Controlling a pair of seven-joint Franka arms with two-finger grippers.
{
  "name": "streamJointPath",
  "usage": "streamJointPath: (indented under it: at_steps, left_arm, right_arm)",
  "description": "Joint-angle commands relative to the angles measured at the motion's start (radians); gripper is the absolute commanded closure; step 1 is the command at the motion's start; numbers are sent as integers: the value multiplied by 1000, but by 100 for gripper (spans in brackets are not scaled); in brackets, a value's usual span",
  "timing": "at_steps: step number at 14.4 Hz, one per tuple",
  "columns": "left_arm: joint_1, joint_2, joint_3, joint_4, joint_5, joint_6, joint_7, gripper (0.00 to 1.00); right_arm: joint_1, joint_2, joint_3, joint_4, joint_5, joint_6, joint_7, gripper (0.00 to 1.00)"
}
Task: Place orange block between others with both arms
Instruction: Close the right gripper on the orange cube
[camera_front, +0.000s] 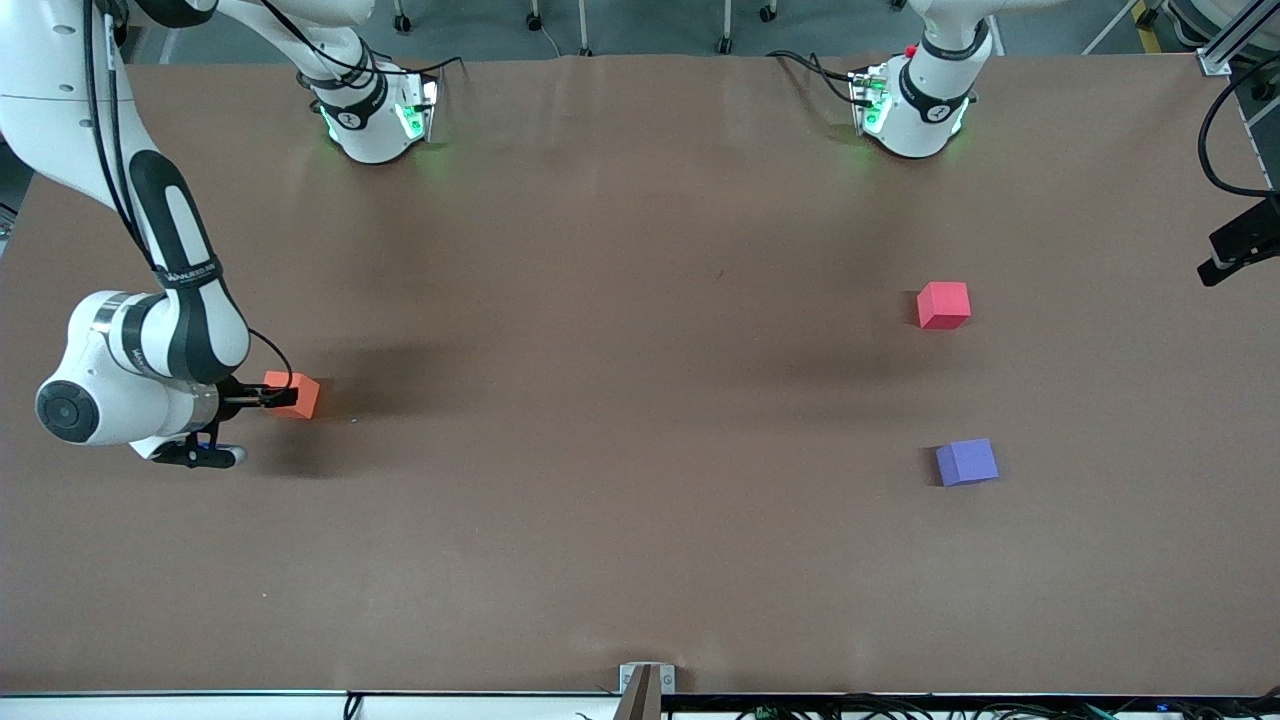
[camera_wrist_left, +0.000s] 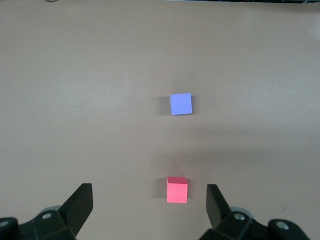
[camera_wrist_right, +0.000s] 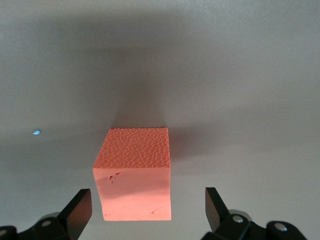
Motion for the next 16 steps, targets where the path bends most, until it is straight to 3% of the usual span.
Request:
streamJointPath:
  at_steps: [1, 11, 12, 16]
  left_arm:
    - [7, -4, -3, -1, -4, 7, -6, 0]
    - [7, -4, -3, -1, -4, 7, -6, 0]
    - [7, -4, -3, -1, -5, 6, -6, 0]
    - [7, -2, -3, -1, -4, 7, -6, 0]
  right_arm:
    - [-2, -9, 10, -3, -1, -12, -4, 0]
    - [-1, 37, 8, -13, -13, 51, -7, 1]
    - [1, 43, 10, -13, -13, 51, -6, 7]
    - [-4, 62, 10, -14, -4, 40, -4, 51]
